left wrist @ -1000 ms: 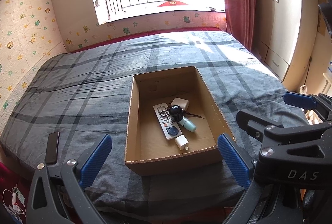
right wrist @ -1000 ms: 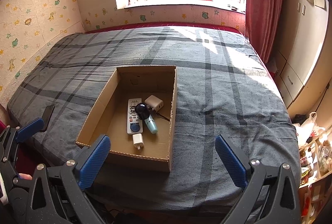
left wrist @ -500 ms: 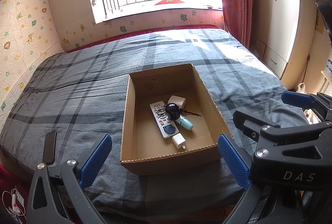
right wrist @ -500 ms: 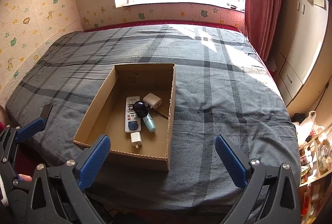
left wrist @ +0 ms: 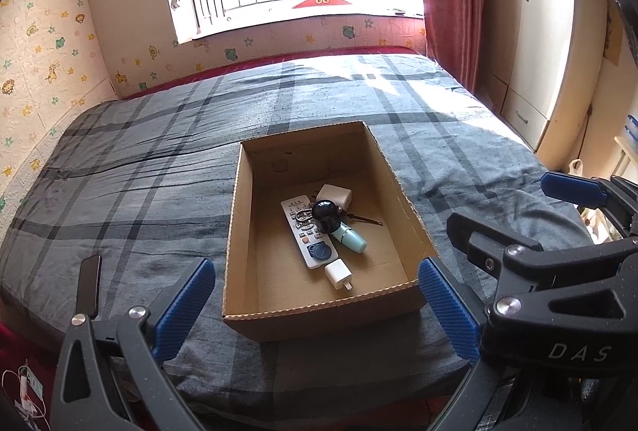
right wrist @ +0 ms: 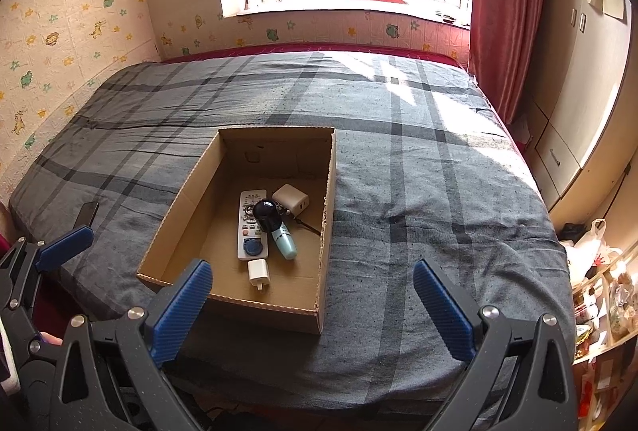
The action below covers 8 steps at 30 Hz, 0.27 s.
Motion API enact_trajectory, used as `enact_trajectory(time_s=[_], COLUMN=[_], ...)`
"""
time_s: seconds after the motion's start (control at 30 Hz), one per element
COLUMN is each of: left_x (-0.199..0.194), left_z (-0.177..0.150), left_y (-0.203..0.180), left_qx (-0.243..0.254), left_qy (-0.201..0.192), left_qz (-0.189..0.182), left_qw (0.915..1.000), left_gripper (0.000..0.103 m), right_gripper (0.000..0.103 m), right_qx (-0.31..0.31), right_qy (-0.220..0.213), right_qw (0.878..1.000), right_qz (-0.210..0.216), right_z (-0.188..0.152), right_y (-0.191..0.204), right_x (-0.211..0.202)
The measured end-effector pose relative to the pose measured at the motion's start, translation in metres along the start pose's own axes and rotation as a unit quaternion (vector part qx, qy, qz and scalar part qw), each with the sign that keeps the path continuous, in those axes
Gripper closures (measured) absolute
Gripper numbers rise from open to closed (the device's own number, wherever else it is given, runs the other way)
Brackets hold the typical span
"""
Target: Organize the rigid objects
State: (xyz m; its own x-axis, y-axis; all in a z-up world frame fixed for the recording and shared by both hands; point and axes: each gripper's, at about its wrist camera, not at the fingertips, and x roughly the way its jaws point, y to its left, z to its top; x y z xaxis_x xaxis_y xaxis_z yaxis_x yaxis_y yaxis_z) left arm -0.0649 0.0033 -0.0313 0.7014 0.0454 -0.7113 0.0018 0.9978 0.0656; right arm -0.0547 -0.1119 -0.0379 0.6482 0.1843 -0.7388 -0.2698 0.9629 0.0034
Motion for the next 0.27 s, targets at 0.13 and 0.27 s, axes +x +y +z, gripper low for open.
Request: enact_trajectory(time_s=[0.13, 0.27], left_x=[0.004, 0.010], left_z=[0.001, 0.003], left_y=[0.000, 0.002], left_qx=[0.003, 0.001], left_qy=[0.000, 0.005], left_qz=[0.000, -0.006], left_qw=[1.0000, 1.0000], left_gripper=[0.000, 0.000], right_gripper=[0.000, 0.000], right_qx=[-0.003, 0.000], right_qy=[0.001, 0.003], right_qw=[1.000, 1.000], right_qz=[0.000, -0.001], right_z=[0.002, 0.005], right_y=[0.000, -0.002], right_x=[0.003, 0.010])
